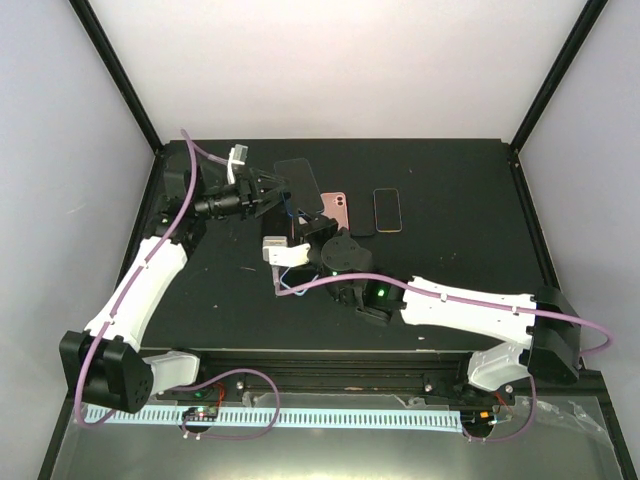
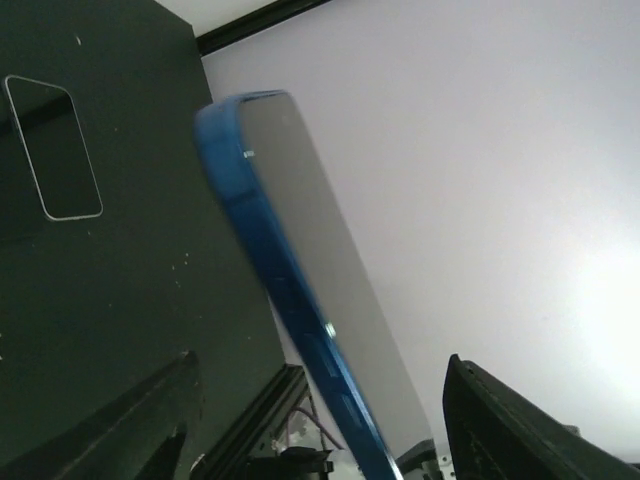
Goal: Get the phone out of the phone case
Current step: Place the phone at the center of the board.
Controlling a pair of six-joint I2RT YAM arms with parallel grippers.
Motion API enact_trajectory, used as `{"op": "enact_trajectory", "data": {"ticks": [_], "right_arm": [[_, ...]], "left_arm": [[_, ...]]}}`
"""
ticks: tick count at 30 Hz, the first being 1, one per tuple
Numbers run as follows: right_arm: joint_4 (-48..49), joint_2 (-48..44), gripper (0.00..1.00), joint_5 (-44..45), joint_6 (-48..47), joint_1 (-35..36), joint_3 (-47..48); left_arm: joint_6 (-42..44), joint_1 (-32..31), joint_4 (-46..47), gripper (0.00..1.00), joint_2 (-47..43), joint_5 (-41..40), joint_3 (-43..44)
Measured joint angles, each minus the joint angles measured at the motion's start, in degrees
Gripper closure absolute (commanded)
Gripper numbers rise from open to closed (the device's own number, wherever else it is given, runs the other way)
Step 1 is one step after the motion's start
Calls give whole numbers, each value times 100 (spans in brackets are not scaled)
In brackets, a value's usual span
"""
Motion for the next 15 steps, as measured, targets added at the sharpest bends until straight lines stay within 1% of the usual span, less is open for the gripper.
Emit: {"op": "enact_trajectory", "data": {"ticks": [4, 6, 8, 12, 15], "right_arm": [[387, 2, 99, 72, -245, 57, -94], [551, 2, 98, 81, -369, 74, -184], [673, 2, 96, 83, -492, 79, -269], [837, 2, 95, 118, -691, 81, -396], [990, 4, 91, 125, -813, 81, -518]], "left_arm": [[-125, -28, 92, 52, 2, 2, -44], [-170, -42, 140, 63, 2, 4, -44], [-208, -61, 177, 71, 2, 2, -52], [-232, -70, 229, 85, 2, 2, -61], [-374, -70, 251, 94, 2, 13, -63]]}}
